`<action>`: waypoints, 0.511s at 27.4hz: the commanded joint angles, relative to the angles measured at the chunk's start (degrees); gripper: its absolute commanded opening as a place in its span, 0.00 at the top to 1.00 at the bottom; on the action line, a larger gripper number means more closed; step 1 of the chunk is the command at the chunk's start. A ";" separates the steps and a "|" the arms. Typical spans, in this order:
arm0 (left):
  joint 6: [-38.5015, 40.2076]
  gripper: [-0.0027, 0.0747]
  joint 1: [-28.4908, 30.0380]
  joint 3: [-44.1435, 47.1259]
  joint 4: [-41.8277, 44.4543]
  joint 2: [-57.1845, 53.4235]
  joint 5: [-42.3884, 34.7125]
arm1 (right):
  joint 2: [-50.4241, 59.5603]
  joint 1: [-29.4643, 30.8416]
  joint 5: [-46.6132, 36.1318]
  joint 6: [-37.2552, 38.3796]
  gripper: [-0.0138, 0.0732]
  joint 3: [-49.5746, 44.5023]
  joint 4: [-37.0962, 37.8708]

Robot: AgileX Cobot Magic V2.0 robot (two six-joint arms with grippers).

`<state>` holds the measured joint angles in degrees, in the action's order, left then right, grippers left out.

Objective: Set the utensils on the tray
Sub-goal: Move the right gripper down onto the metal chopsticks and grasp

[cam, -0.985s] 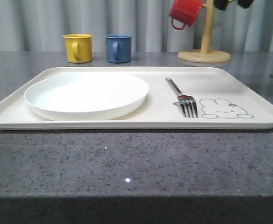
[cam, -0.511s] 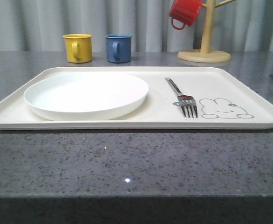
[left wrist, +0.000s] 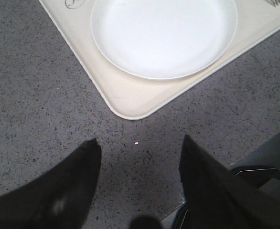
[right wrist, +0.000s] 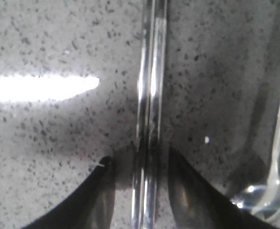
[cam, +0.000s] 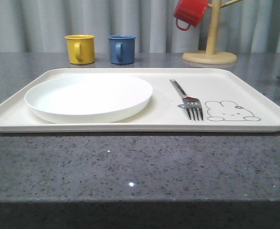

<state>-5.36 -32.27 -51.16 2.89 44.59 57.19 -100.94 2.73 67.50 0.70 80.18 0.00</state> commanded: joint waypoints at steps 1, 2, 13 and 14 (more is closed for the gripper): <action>0.47 0.49 -0.52 -1.51 0.15 -0.22 -3.18 | 2.20 0.32 -1.28 -0.70 0.54 1.21 -0.31; 0.47 0.49 -0.52 -1.51 0.15 -0.22 -3.18 | 2.20 0.32 -1.28 -0.70 0.59 1.21 -0.37; 0.47 0.49 -0.52 -1.51 0.15 -0.22 -3.18 | 5.57 -2.47 1.15 -1.00 0.81 1.28 -4.58; 0.47 0.49 -0.52 -1.51 0.15 -0.22 -3.18 | 6.49 -4.11 1.27 -1.00 0.80 1.28 -5.73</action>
<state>-5.36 -32.27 -51.16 2.89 44.59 57.19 -99.53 0.94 68.16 0.57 80.18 -2.85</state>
